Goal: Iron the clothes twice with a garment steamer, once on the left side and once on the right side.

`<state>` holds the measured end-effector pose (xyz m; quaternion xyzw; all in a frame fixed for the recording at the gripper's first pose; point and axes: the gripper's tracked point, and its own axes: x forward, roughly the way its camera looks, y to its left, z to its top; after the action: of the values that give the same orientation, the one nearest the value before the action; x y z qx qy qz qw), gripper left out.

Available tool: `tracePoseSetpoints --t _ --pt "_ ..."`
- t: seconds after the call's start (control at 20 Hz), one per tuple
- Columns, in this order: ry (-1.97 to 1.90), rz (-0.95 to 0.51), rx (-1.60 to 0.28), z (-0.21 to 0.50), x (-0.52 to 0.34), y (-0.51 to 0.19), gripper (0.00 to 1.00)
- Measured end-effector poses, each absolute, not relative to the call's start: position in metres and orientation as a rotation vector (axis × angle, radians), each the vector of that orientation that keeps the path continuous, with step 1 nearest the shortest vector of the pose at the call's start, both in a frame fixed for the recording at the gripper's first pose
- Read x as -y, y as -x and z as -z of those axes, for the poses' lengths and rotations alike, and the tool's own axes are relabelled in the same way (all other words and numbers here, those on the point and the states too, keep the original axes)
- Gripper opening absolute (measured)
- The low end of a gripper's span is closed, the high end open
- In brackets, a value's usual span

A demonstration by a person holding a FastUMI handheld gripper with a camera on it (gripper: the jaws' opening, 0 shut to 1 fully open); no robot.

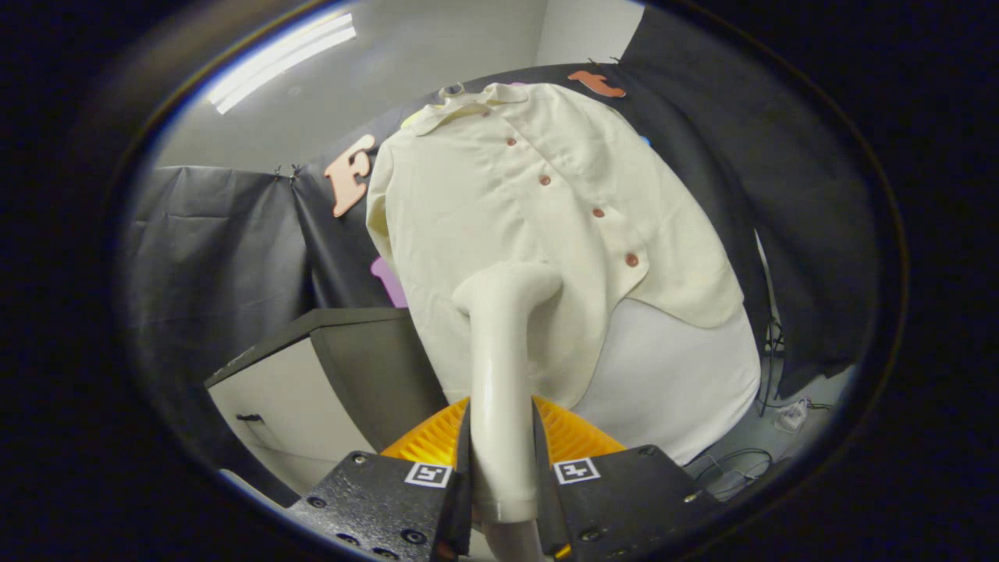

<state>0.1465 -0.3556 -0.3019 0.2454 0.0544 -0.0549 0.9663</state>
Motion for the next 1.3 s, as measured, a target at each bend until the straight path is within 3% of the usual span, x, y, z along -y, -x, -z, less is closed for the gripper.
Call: tracePoseSetpoints --t 0.4,0.7,1.3 --pt "-0.581 0.126 -0.167 0.35 0.355 -0.118 0.33" --pt "-0.669 0.157 -0.166 0.347 0.371 -0.103 0.32" --pt "-0.545 0.196 0.077 0.174 0.464 -0.124 0.31"
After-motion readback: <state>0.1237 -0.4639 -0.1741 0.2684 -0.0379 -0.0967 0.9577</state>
